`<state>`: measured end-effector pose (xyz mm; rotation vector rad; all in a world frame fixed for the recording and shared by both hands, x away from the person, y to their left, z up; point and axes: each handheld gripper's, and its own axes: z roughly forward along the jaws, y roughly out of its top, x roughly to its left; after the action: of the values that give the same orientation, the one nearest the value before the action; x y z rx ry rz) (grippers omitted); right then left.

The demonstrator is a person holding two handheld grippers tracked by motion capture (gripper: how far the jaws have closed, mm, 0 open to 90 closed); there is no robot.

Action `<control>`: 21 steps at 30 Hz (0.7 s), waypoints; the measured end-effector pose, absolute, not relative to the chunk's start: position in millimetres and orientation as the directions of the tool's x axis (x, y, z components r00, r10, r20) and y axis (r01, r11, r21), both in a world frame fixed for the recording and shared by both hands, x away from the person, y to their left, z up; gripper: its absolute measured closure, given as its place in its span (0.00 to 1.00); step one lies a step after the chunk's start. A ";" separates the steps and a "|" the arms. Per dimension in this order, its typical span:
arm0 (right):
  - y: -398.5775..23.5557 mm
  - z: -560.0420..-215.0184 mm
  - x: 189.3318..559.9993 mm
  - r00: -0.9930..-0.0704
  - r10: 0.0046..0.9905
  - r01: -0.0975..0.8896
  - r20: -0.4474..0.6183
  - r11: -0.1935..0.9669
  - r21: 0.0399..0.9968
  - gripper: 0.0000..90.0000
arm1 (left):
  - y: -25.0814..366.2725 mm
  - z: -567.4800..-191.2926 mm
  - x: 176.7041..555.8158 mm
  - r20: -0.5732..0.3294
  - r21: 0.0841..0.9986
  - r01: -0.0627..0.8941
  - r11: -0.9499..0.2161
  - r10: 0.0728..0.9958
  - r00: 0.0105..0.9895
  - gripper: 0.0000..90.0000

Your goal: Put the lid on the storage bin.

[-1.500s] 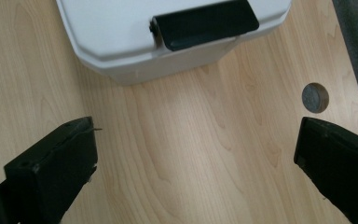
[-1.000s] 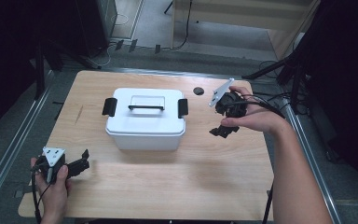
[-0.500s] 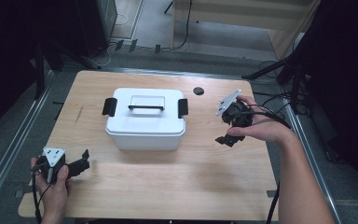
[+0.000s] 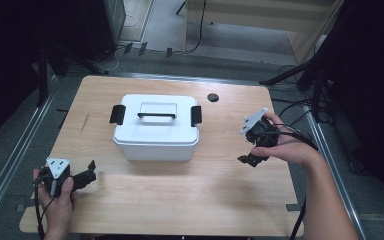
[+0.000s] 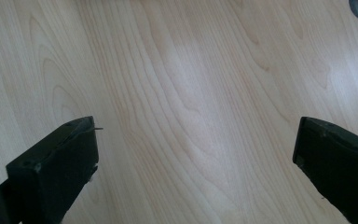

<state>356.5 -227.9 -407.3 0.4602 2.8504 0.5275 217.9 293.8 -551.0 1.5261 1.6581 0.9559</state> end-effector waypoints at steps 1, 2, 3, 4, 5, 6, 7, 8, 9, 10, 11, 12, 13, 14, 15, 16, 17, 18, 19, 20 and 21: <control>-229.5 -409.0 355.4 -0.930 0.339 0.265 -0.144 0.887 0.379 0.00 | 294.0 -551.0 217.9 -0.003 0.866 0.498 0.043 0.997 -0.081 0.01; -231.0 -410.4 354.3 -0.929 0.339 0.264 -0.146 0.887 0.378 0.00 | 294.1 -550.9 217.9 -0.004 0.866 0.499 0.044 0.997 -0.081 0.01; -232.3 -411.7 352.6 -0.927 0.344 0.268 -0.149 0.885 0.380 0.00 | 294.1 -550.9 218.0 -0.005 0.866 0.499 0.045 0.997 -0.081 0.01; -233.8 -413.1 351.7 -0.926 0.343 0.261 -0.160 0.885 0.385 0.01 | 294.1 -550.9 217.9 -0.004 0.865 0.499 0.045 0.997 -0.082 0.01; -235.3 -414.0 350.3 -0.922 0.348 0.262 -0.168 0.882 0.393 0.03 | 294.2 -550.8 217.9 -0.004 0.865 0.500 0.045 0.997 -0.081 0.01; -236.7 -414.9 349.1 -0.919 0.353 0.261 -0.175 0.878 0.402 0.03 | 294.2 -550.8 218.0 -0.006 0.865 0.500 0.046 0.997 -0.082 0.01; -238.2 -415.8 348.0 -0.918 0.356 0.261 -0.176 0.875 0.408 0.03 | 294.2 -550.8 218.0 -0.006 0.865 0.500 0.046 0.997 -0.082 0.01; -239.6 -416.8 346.7 -0.915 0.362 0.264 -0.177 0.872 0.413 0.03 | 294.3 -550.8 218.0 -0.005 0.864 0.501 0.045 0.997 -0.081 0.01; -241.0 -417.7 345.4 -0.914 0.367 0.269 -0.172 0.867 0.420 0.03 | 294.4 -550.8 217.9 -0.004 0.864 0.502 0.044 0.997 -0.079 0.01; -242.5 -418.9 344.4 -0.913 0.370 0.270 -0.169 0.862 0.429 0.03 | 294.4 -550.8 217.9 -0.003 0.864 0.502 0.043 0.997 -0.080 0.01; -244.0 -420.0 343.2 -0.913 0.372 0.271 -0.167 0.860 0.432 0.03 | 294.3 -550.9 217.9 -0.003 0.865 0.500 0.043 0.997 -0.081 0.01; -245.2 -421.6 341.5 -0.911 0.377 0.277 -0.166 0.858 0.433 0.03 | 294.3 -550.9 217.8 -0.004 0.865 0.500 0.044 0.997 -0.080 0.01; -246.6 -423.1 340.0 -0.909 0.379 0.277 -0.171 0.858 0.433 0.03 | 294.3 -550.8 217.8 -0.005 0.865 0.500 0.044 0.997 -0.080 0.01; -247.7 -424.8 338.4 -0.907 0.385 0.280 -0.172 0.855 0.436 0.03 | 294.3 -550.9 217.8 -0.005 0.865 0.500 0.044 0.997 -0.080 0.01; -249.0 -426.3 336.8 -0.903 0.390 0.283 -0.178 0.854 0.437 0.03 | 294.3 -550.8 217.8 -0.004 0.865 0.501 0.043 0.997 -0.080 0.01; -250.1 -427.9 335.2 -0.903 0.392 0.283 -0.179 0.853 0.439 0.03 | 294.1 -550.9 217.8 -0.005 0.865 0.500 0.044 0.997 -0.080 0.01; -251.1 -429.6 333.6 -0.902 0.395 0.287 -0.176 0.851 0.440 0.03 | 294.0 -550.9 217.8 -0.005 0.865 0.500 0.044 0.997 -0.079 0.01; -252.1 -431.2 332.1 -0.899 0.401 0.292 -0.176 0.848 0.442 0.03 | 294.0 -551.0 217.8 -0.005 0.865 0.500 0.044 0.997 -0.079 0.01; -253.1 -433.0 330.8 -0.899 0.400 0.291 -0.177 0.848 0.442 0.03 | 294.0 -551.0 217.8 -0.005 0.865 0.500 0.044 0.997 -0.079 0.01; -254.0 -434.9 329.2 -0.897 0.406 0.296 -0.174 0.845 0.445 0.03 | 294.0 -551.0 217.7 -0.005 0.865 0.500 0.044 0.997 -0.079 0.01; -254.9 -436.6 327.6 -0.895 0.412 0.301 -0.172 0.842 0.448 0.03 | 294.1 -550.9 217.7 -0.005 0.864 0.501 0.044 0.997 -0.080 0.01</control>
<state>327.6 -254.9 -436.6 0.5442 2.7587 0.6092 217.7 294.1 -550.9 1.5288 1.6604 0.9498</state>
